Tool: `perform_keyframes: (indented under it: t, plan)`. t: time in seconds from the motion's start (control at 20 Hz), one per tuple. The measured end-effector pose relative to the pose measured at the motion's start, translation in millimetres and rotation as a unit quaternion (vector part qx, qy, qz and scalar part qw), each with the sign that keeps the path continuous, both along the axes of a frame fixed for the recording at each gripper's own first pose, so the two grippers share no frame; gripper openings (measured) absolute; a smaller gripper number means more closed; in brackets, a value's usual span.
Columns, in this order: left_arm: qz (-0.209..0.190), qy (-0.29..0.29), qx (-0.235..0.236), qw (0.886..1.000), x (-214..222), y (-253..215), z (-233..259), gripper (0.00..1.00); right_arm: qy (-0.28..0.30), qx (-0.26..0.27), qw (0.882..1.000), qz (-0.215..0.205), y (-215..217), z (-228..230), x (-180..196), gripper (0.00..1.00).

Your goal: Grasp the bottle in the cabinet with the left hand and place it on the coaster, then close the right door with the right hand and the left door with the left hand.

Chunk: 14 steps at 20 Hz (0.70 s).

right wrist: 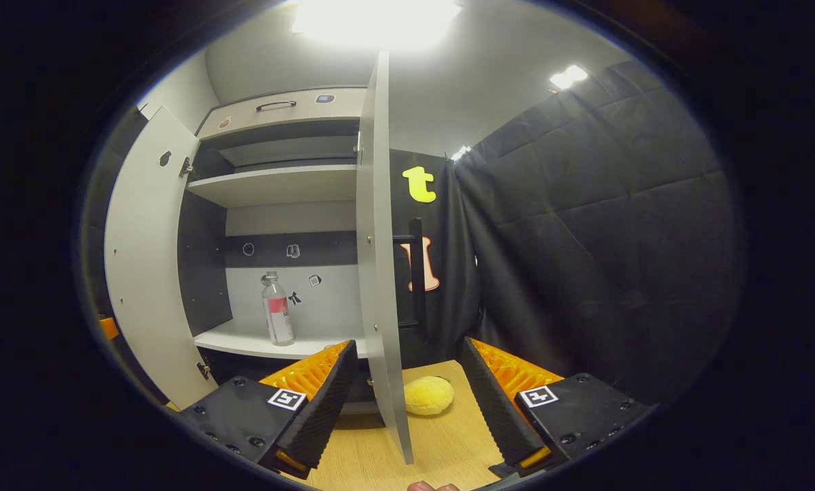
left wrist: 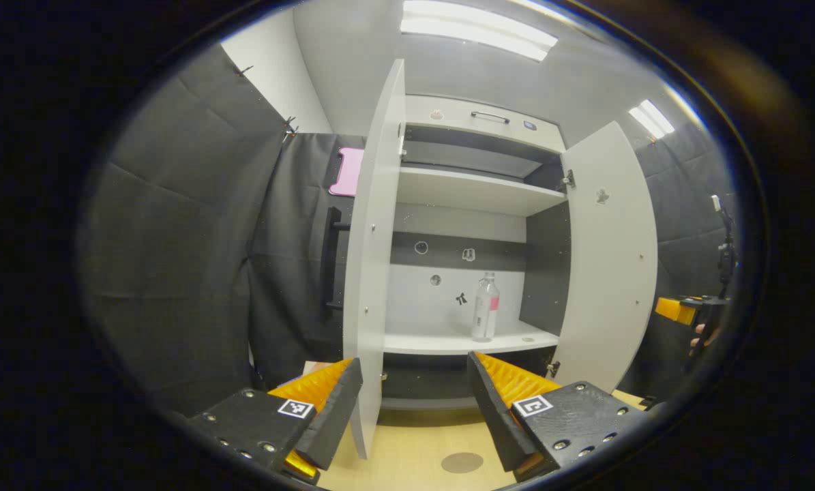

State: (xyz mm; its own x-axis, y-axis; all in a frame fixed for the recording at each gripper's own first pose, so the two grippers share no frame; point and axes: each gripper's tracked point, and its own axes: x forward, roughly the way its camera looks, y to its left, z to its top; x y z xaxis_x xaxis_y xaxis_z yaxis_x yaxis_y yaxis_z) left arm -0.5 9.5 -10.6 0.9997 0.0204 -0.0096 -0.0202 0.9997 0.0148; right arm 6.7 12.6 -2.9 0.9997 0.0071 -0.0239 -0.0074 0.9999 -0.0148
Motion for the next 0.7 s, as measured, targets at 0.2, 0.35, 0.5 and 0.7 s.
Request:
perform_keyframes:
  t: [0.2,0.35,0.5,0.7]
  plan:
    - [-0.008,-0.004,0.009,1.000,-2.3,-6.5,0.2,0.90,0.006,0.000,1.000,0.007,8.0,-2.2,1.0,0.98]
    - [-0.014,0.006,-0.001,1.000,0.7,-7.4,-9.7,0.90,0.008,-0.005,1.000,0.008,11.6,1.2,-0.4,0.98]
    - [-0.033,0.007,-0.012,0.999,6.9,-17.7,-11.6,0.90,0.002,-0.013,1.000,-0.002,3.8,7.1,-5.1,0.98]
    - [-0.065,0.001,-0.004,0.998,22.1,-41.7,-3.4,0.90,0.002,-0.013,0.999,-0.030,-18.2,12.0,-15.3,0.97]
